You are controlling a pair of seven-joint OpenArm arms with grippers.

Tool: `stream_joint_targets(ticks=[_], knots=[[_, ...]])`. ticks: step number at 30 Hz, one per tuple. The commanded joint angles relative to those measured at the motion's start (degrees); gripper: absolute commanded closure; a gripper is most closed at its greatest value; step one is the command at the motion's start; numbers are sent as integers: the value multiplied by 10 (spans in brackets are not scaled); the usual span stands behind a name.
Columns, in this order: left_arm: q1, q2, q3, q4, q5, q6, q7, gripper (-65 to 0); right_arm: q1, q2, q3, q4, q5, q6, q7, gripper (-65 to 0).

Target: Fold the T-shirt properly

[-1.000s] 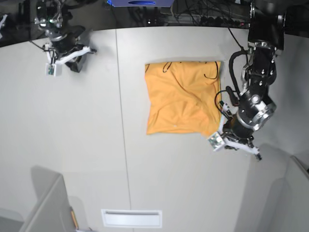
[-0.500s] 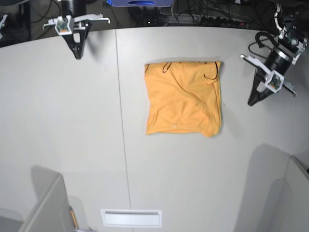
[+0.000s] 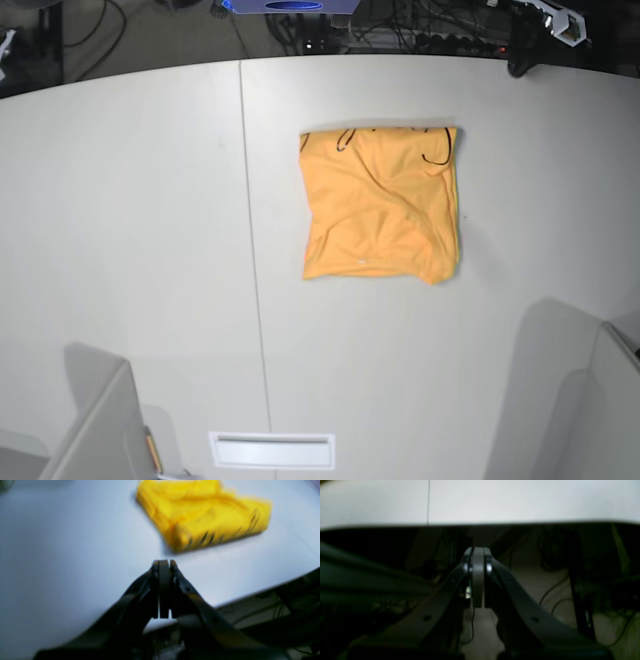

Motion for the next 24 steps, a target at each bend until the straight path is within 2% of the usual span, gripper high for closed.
stream_joint_targets(ticks=[1, 4, 7, 10, 14, 17, 21, 24], knots=[[17, -1, 8, -18, -2, -7, -18, 0, -5, 1, 0, -3, 0, 1, 16, 0], [27, -4, 33, -85, -1, -7, -25, 0, -5, 1, 0, -53, 0, 1, 15, 0], [25, -4, 48, -166, 0, -7, -61, 0, 7, 1, -7, -135, -1, 1, 15, 0], [13, -5, 69, -237, 0, -7, -89, 0, 53, 20, -34, -233, -2, 1, 15, 0], [-35, -5, 106, -346, 0, -7, -93, 0, 134, 55, -94, -373, -2, 1, 14, 0], [-98, -5, 125, -457, 0, -7, -93, 0, 201, 56, -131, -487, -1, 1, 10, 0], [-201, -10, 142, -619, 11, -7, -93, 0, 310, 55, -181, -641, 0, 1, -70, 0], [-283, -17, 171, -734, 71, -7, -92, 0, 397, 39, -211, -758, 0, 1, -124, 0]])
